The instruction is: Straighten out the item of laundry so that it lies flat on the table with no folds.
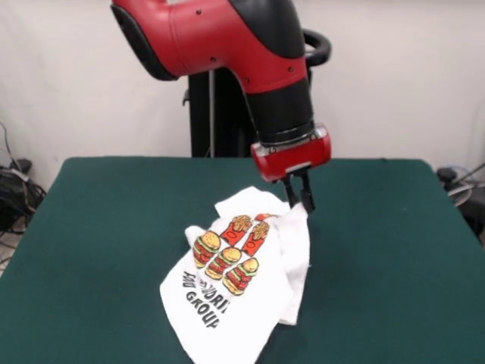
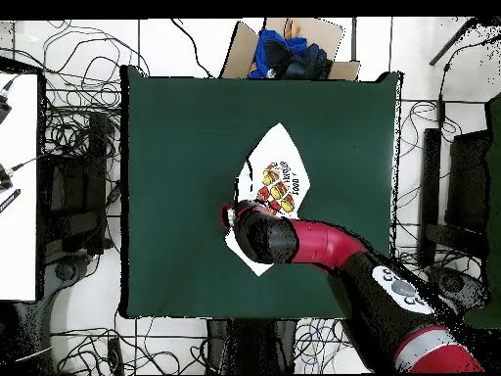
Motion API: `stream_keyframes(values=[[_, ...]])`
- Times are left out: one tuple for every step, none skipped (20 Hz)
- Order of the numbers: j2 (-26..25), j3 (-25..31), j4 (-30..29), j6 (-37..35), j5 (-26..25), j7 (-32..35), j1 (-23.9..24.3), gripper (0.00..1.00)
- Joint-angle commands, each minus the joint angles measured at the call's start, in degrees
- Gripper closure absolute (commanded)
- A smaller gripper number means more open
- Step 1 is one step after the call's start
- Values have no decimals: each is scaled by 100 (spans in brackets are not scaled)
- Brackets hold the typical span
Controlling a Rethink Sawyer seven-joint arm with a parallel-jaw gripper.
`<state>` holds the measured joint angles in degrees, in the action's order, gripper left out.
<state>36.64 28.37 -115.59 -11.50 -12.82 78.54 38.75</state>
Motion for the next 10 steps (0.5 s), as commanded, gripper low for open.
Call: stream_keyframes(values=[[105, 378, -370, 138, 111, 986, 49, 100], [51, 306, -381, 150, 32, 929, 46, 100], [11, 252, -383, 170, -16, 898, 36, 100], [-67, 90, -361, 153, -113, 840, -37, 100], [-114, 9, -340, 144, -163, 806, -73, 100], [-184, -114, -312, 164, -241, 777, -140, 100], [-255, -238, -284, 183, -320, 747, -206, 100], [-353, -351, -239, 256, -408, 730, -267, 100], [-451, -464, -194, 328, -497, 712, -329, 100], [-611, -611, -100, 474, -631, 689, -411, 100]])
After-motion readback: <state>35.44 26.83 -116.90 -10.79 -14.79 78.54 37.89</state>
